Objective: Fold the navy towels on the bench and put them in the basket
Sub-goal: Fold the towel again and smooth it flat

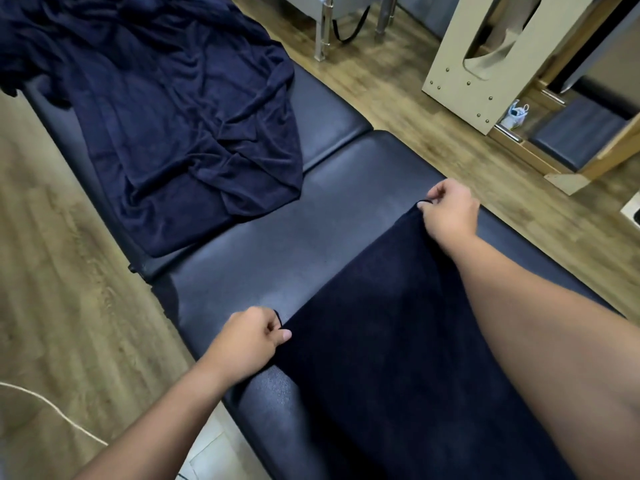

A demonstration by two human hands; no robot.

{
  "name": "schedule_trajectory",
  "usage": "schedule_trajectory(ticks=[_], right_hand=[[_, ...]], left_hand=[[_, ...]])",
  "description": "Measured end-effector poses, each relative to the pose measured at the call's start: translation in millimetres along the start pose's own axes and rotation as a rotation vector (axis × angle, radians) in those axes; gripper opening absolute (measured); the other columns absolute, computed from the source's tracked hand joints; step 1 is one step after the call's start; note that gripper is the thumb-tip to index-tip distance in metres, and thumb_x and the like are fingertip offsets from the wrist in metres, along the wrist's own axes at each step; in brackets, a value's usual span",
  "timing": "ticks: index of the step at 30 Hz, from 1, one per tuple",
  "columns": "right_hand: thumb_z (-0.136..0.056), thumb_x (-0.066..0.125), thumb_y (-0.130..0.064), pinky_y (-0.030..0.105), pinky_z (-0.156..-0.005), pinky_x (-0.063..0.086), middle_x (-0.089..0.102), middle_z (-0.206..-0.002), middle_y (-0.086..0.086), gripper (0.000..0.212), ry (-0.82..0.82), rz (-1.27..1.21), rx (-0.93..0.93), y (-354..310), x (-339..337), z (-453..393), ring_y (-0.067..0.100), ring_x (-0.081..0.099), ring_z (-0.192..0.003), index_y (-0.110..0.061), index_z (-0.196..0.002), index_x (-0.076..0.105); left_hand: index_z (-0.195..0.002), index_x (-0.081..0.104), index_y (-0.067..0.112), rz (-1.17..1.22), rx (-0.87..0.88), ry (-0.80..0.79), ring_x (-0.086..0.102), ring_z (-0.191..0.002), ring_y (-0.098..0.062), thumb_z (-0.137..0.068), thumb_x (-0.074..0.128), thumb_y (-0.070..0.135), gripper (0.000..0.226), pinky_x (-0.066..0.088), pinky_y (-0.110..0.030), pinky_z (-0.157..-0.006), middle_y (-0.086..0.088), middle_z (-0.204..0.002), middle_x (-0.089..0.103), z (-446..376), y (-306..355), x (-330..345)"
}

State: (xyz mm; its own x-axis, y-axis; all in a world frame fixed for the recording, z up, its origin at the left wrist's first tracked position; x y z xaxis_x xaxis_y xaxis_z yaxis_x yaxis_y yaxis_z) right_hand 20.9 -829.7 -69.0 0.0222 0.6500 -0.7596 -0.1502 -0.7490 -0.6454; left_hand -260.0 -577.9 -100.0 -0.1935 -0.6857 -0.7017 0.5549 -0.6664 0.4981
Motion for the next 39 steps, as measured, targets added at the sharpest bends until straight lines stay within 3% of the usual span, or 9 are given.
schedule_trajectory(ticks=[4,10,15,19,22,26,29,33,39], right_hand=[[-0.090,0.067,-0.009,0.027,-0.077,0.041,0.066,-0.097,-0.003,0.013,-0.179,0.099,-0.040,3.2,14.0,5.6,0.017,0.058,-0.097,-0.021,-0.095,0.068],[-0.088,0.060,0.000,0.026,-0.087,0.053,0.073,-0.091,-0.008,0.027,-0.101,-0.051,-0.048,-14.6,10.8,2.1,0.012,0.069,-0.092,-0.026,-0.084,0.069],[-0.099,0.055,-0.014,0.030,-0.101,0.042,0.066,-0.130,0.001,0.031,-0.270,0.175,-0.266,-15.1,14.8,32.4,0.026,0.055,-0.126,-0.019,-0.129,0.063],[-0.098,0.060,-0.022,0.044,-0.107,0.044,0.063,-0.132,0.002,0.034,-0.102,0.111,-0.149,26.5,-11.4,61.1,0.026,0.055,-0.127,-0.018,-0.132,0.061],[-0.098,0.058,-0.027,0.049,-0.100,0.045,0.064,-0.125,0.000,0.028,-0.077,0.269,-0.050,72.9,-36.9,85.5,0.028,0.055,-0.121,-0.020,-0.124,0.065],[-0.098,0.058,-0.033,0.050,-0.102,0.038,0.057,-0.131,0.001,0.032,-0.043,0.411,0.096,135.0,-81.5,112.3,0.031,0.046,-0.126,-0.024,-0.128,0.064],[-0.099,0.060,-0.035,0.049,-0.102,0.035,0.055,-0.125,-0.001,0.025,-0.064,0.403,0.155,163.1,-101.2,116.2,0.031,0.042,-0.126,-0.026,-0.122,0.062],[-0.099,0.060,-0.029,0.043,-0.087,0.039,0.051,-0.100,-0.004,0.009,-0.046,0.373,0.046,167.9,-113.0,98.3,0.029,0.050,-0.106,-0.021,-0.095,0.057],[-0.099,0.054,-0.030,0.043,-0.087,0.042,0.059,-0.104,-0.002,0.007,-0.103,0.366,0.124,179.3,-121.9,94.1,0.027,0.053,-0.106,-0.025,-0.101,0.058]], left_hand=[[-0.080,0.057,0.015,-0.033,-0.005,-0.115,0.068,-0.056,-0.019,-0.089,0.072,0.034,0.026,0.057,-0.033,-0.070,-0.005,-0.061,0.070,0.2,12.1,-6.0],[-0.069,0.051,0.017,-0.046,-0.052,-0.211,0.067,-0.047,-0.022,-0.088,0.070,0.023,0.028,0.059,-0.036,-0.066,-0.008,-0.053,0.065,-2.4,12.1,-14.0],[-0.079,0.050,0.024,-0.399,0.022,-0.027,0.061,-0.088,-0.026,-0.085,0.061,0.041,0.021,0.046,-0.032,-0.067,0.002,-0.089,0.059,-5.1,50.0,-14.7],[-0.120,0.053,0.018,-0.486,0.495,0.186,0.051,-0.113,-0.029,-0.090,0.060,0.037,0.036,0.052,-0.043,-0.087,-0.003,-0.121,0.050,-6.6,98.1,11.0],[-0.150,0.039,0.019,-0.598,0.832,0.018,0.032,-0.144,-0.033,-0.085,0.060,0.018,0.068,0.043,-0.049,-0.109,-0.009,-0.159,0.031,-6.3,127.2,44.5],[-0.161,-0.004,0.014,-0.885,0.653,-0.164,-0.012,-0.155,-0.038,-0.088,0.051,0.017,0.091,0.014,-0.053,-0.124,-0.018,-0.167,-0.017,-15.6,154.3,74.7],[-0.161,-0.006,0.015,-0.887,0.635,-0.142,-0.018,-0.152,-0.044,-0.091,0.047,0.025,0.089,0.009,-0.064,-0.121,-0.017,-0.166,-0.023,-26.6,179.8,88.1],[-0.158,-0.008,0.045,-0.788,0.594,-0.162,-0.019,-0.151,-0.046,-0.097,0.038,0.054,0.077,0.004,-0.071,-0.117,-0.005,-0.167,-0.025,-59.5,208.7,93.6],[-0.150,-0.022,0.055,-0.889,0.489,-0.141,-0.019,-0.149,-0.052,-0.081,0.024,0.092,0.091,-0.001,-0.075,-0.114,-0.014,-0.164,-0.030,-86.3,237.5,99.3]])
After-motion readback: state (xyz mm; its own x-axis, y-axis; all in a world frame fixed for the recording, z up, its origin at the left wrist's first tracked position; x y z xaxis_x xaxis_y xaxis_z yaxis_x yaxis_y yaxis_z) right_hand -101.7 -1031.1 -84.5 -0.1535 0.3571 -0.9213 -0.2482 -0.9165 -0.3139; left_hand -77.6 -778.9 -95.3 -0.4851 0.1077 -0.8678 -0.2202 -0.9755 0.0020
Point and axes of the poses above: each hand's wrist, its own z-axis away from the middle knuckle, its own x-axis out of the palm, y = z × x, the point moved 3 cm from there along -z, towards the middle knuckle
